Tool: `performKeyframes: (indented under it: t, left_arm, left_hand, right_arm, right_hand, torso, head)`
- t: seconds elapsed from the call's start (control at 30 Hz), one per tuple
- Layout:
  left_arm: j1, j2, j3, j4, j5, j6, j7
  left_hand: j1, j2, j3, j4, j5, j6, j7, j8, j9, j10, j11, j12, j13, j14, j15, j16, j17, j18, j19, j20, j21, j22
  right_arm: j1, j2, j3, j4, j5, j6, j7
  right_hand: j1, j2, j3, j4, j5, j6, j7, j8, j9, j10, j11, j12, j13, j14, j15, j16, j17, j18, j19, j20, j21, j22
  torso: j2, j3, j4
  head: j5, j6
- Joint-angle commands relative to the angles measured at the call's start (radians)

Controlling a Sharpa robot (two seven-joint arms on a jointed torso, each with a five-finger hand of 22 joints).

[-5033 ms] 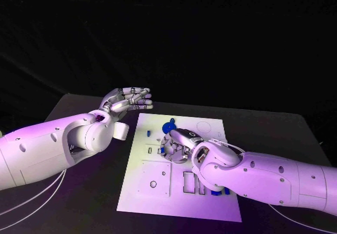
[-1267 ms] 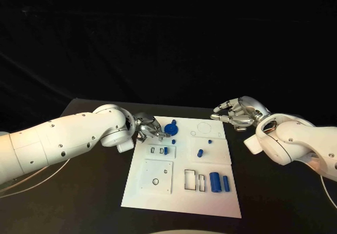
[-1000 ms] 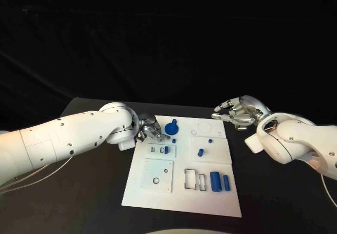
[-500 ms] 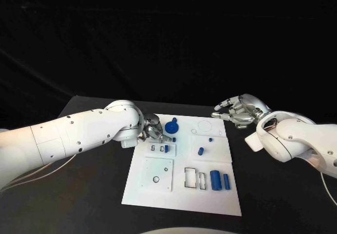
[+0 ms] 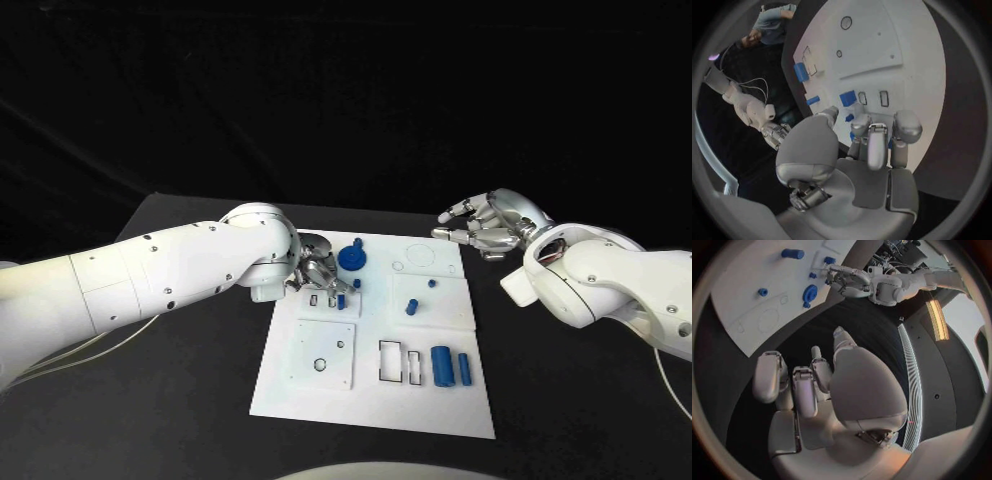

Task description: Assemble the parts on the task board

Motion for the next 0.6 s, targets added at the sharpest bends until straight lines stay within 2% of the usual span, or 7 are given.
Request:
performKeyframes:
  t: [0.03, 0.13, 0.37, 0.6]
  left_arm:
    - [0.001, 0.004, 0.0, 0.0, -0.004, 0.044, -0.006]
    - [0.001, 0.005, 0.0, 0.0, -0.004, 0.05, -0.006]
    - [0.001, 0.008, -0.001, 0.001, -0.003, 0.06, -0.006]
    - [0.001, 0.008, -0.003, 0.002, -0.002, 0.066, -0.006]
  left_hand:
    - [-0.01, 0.002, -0.003, -0.001, -0.005, -0.008, -0.002, 0.007, 0.002, -0.008, 0.002, -0.005, -0.003, 0.053, 0.005, -0.007, 0.118, 0.002, -0.008, -0.003, -0.005, -0.001]
    - [-0.008, 0.005, -0.002, -0.001, -0.004, -0.008, -0.002, 0.007, 0.002, -0.011, 0.002, -0.006, -0.006, 0.053, 0.006, -0.007, 0.117, 0.002, -0.009, -0.003, -0.005, -0.003]
    - [0.001, 0.011, 0.001, -0.002, -0.002, -0.01, -0.002, 0.008, 0.005, -0.012, 0.002, -0.006, -0.005, 0.052, 0.006, -0.008, 0.117, 0.002, -0.01, -0.002, -0.005, -0.002]
    - [0.036, 0.02, 0.012, -0.003, 0.008, -0.014, -0.001, 0.006, 0.011, -0.018, 0.003, -0.007, -0.009, 0.05, 0.007, -0.01, 0.113, 0.003, -0.016, 0.0, -0.007, -0.007]
  right_arm:
    - [-0.001, 0.002, 0.0, -0.002, -0.018, 0.015, 0.0]
    - [-0.002, 0.004, 0.0, -0.003, -0.019, 0.015, 0.0]
    - [-0.002, 0.007, 0.0, -0.005, -0.023, 0.017, -0.002]
    - [-0.003, 0.01, 0.0, -0.008, -0.034, 0.023, -0.004]
  right_hand:
    - [-0.002, 0.009, -0.005, -0.001, 0.004, -0.006, 0.0, 0.004, -0.001, -0.007, -0.002, -0.005, -0.001, 0.075, 0.006, -0.006, 0.144, 0.008, -0.008, -0.002, -0.003, -0.001]
    - [-0.003, 0.009, -0.005, -0.001, 0.006, -0.007, 0.0, 0.004, -0.001, -0.008, -0.002, -0.006, -0.002, 0.075, 0.006, -0.006, 0.142, 0.009, -0.009, -0.002, -0.005, -0.002]
    - [-0.003, 0.009, -0.005, -0.001, 0.006, -0.007, 0.0, 0.004, -0.001, -0.008, -0.002, -0.006, -0.002, 0.075, 0.006, -0.006, 0.142, 0.009, -0.009, -0.002, -0.005, -0.002]
    - [-0.005, 0.013, -0.006, 0.0, 0.015, -0.007, 0.0, 0.006, -0.001, -0.008, -0.002, -0.005, -0.002, 0.075, 0.006, -0.006, 0.142, 0.008, -0.008, -0.001, -0.004, -0.001]
  torso:
    - [0.0, -0.0005, 0.0002]
    - [0.0, 0.0007, 0.0003]
    - [0.0, -0.0003, 0.001]
    - [0.0, 0.0004, 0.0007]
  head:
    - [-0.002, -0.002]
    - [0.0, -0.004]
    - [-0.002, -0.005]
    - [-0.003, -0.007]
